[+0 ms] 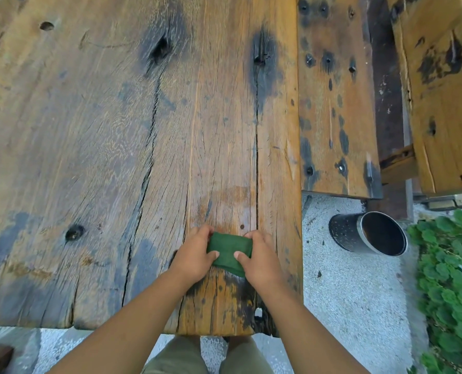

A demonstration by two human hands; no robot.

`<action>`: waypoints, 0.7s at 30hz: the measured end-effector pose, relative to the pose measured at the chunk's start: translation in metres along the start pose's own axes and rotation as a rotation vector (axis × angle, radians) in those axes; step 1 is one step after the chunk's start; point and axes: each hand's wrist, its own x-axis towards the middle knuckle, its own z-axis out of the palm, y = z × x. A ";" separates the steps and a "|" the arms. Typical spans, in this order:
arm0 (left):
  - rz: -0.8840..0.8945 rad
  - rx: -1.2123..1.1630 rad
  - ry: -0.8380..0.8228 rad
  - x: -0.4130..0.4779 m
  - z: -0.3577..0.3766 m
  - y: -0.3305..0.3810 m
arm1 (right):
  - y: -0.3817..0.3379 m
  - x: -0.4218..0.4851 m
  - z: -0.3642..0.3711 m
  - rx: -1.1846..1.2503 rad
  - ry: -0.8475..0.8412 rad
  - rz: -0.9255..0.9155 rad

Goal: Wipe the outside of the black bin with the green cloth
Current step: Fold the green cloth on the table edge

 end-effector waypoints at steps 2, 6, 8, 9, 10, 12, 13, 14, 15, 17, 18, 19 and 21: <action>0.016 0.021 -0.025 0.004 0.000 0.000 | 0.000 0.002 0.001 -0.005 0.008 0.012; 0.017 0.038 -0.046 0.010 -0.004 0.002 | 0.000 0.009 0.002 0.002 -0.001 0.025; -0.002 0.010 -0.043 0.010 -0.005 0.003 | 0.001 0.010 0.002 0.025 0.004 0.028; -0.010 -0.012 -0.036 0.010 -0.005 0.003 | 0.000 0.010 0.002 0.040 0.010 0.027; -0.018 -0.039 -0.027 0.009 -0.005 0.004 | 0.000 0.010 0.001 0.057 0.021 0.021; -0.030 -0.119 -0.006 0.006 -0.008 0.007 | -0.003 0.009 -0.002 0.114 0.047 -0.001; -0.045 -0.184 -0.005 0.003 -0.011 0.009 | -0.005 0.009 -0.006 0.160 0.049 -0.007; -0.066 -0.259 -0.007 0.001 -0.015 0.013 | -0.007 0.009 -0.010 0.216 0.044 -0.006; -0.083 -0.334 -0.008 -0.001 -0.020 0.018 | -0.009 0.009 -0.015 0.279 0.035 -0.004; -0.088 -0.442 -0.007 -0.006 -0.034 0.032 | -0.017 0.008 -0.029 0.410 0.004 0.003; -0.071 -0.475 0.000 -0.008 -0.043 0.040 | -0.023 0.008 -0.038 0.476 -0.010 0.002; -0.052 -0.511 0.010 -0.011 -0.052 0.049 | -0.030 0.007 -0.047 0.536 -0.019 0.001; -0.016 -0.613 0.016 -0.019 -0.073 0.071 | -0.044 0.003 -0.067 0.631 -0.019 -0.011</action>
